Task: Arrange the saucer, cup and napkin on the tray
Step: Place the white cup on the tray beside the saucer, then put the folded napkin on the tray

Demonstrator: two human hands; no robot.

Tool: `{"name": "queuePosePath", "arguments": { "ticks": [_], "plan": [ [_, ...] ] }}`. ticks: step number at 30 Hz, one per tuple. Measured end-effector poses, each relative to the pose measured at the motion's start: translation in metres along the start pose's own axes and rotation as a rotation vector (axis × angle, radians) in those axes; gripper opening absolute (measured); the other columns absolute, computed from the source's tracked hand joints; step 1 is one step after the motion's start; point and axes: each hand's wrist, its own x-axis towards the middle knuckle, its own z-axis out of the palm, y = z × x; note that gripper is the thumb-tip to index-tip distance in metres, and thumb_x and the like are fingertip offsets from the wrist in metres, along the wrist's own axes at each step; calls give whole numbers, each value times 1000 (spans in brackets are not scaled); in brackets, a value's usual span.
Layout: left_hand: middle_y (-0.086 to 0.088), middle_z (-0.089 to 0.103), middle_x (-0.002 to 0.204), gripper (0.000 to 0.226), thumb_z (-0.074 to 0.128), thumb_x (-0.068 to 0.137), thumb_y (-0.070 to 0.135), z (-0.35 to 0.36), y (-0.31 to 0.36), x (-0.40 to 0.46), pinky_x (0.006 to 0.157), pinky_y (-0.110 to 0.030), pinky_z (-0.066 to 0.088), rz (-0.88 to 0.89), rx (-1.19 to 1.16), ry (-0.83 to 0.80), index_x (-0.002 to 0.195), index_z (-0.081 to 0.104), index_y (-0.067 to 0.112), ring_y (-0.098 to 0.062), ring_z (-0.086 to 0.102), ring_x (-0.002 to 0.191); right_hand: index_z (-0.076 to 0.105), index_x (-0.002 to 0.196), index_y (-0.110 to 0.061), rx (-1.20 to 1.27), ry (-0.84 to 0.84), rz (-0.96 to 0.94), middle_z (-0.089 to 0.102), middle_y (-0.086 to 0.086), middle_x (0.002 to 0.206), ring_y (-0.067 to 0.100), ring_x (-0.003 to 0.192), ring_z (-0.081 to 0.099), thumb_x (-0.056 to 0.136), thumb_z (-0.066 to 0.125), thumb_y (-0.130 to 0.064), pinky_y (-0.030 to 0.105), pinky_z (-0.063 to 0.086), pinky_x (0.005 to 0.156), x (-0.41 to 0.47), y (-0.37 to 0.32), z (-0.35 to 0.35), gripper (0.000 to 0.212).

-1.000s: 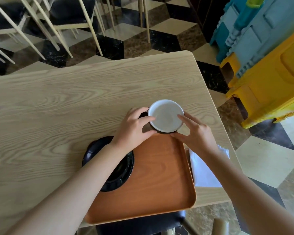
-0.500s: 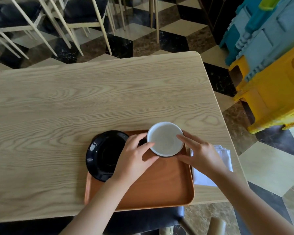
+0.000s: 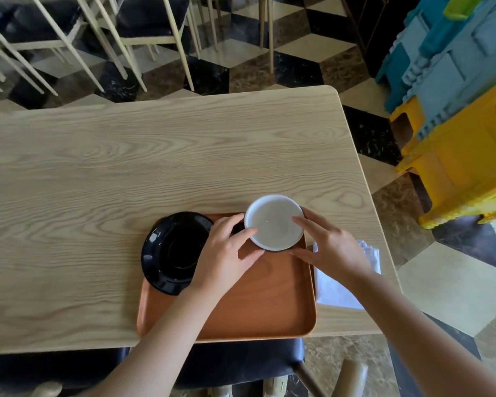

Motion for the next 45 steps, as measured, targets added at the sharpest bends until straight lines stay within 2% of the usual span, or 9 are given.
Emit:
{"name": "queuePosePath", "arguments": {
  "ticks": [4,8,13,20,24,31,37,40,45],
  "plan": [
    [-17,62,119,41,79,69,23,2,4,-4,97,-45,45,-3,74,-1,105,68,9,-33,53,117,54,126,-13,-38,-29,-21,50,10,138,32,114,57,70,77,-25,40,54,75,-2,0,1,62],
    [-19,49,136,53,70,77,23,4,28,-15,106,-48,34,0,140,44,126,54,9,-33,38,132,42,137,-15,-51,-67,14,42,13,144,33,124,47,79,70,-26,42,44,95,-12,-4,-8,65],
    [-13,54,132,40,53,86,19,25,80,-46,105,-38,38,154,-20,20,125,54,8,-24,44,127,56,124,-11,-58,-5,139,53,15,134,34,115,55,77,72,-18,44,46,92,-62,8,-16,50],
    [-14,51,137,53,41,81,31,67,120,-69,103,-43,41,240,204,-361,131,50,17,-26,45,129,63,110,-7,-138,14,327,56,20,130,37,118,53,68,80,-15,50,49,90,-119,33,-9,47],
    [-17,51,137,62,60,72,40,78,127,-76,101,-44,42,207,327,-464,130,53,17,-28,45,129,63,112,-6,-5,45,460,56,19,127,38,113,53,73,74,-7,40,44,93,-124,35,-12,41],
    [-17,46,141,62,29,81,42,79,126,-79,99,-44,44,196,337,-460,134,47,15,-27,41,132,48,125,-8,307,190,784,64,12,114,26,86,59,82,60,-8,30,44,74,-101,30,-25,44],
    [-8,54,136,51,35,84,41,76,125,-74,99,-44,43,139,214,-419,127,51,20,-20,45,129,66,108,-13,456,163,887,71,5,92,20,83,63,79,60,-13,26,42,65,-89,28,-37,30],
    [-4,52,137,48,34,87,37,74,124,-71,106,-41,34,62,-34,-354,125,52,15,-15,43,130,70,103,-14,479,177,843,68,0,84,16,82,63,78,59,-9,21,42,57,-88,19,-44,27],
    [6,66,109,22,51,91,16,52,131,-59,93,-20,43,-426,-589,-158,109,63,19,1,57,101,68,103,-22,661,154,750,68,-6,79,15,78,66,78,60,-4,29,53,59,-86,-8,-63,32]
  ]
}}
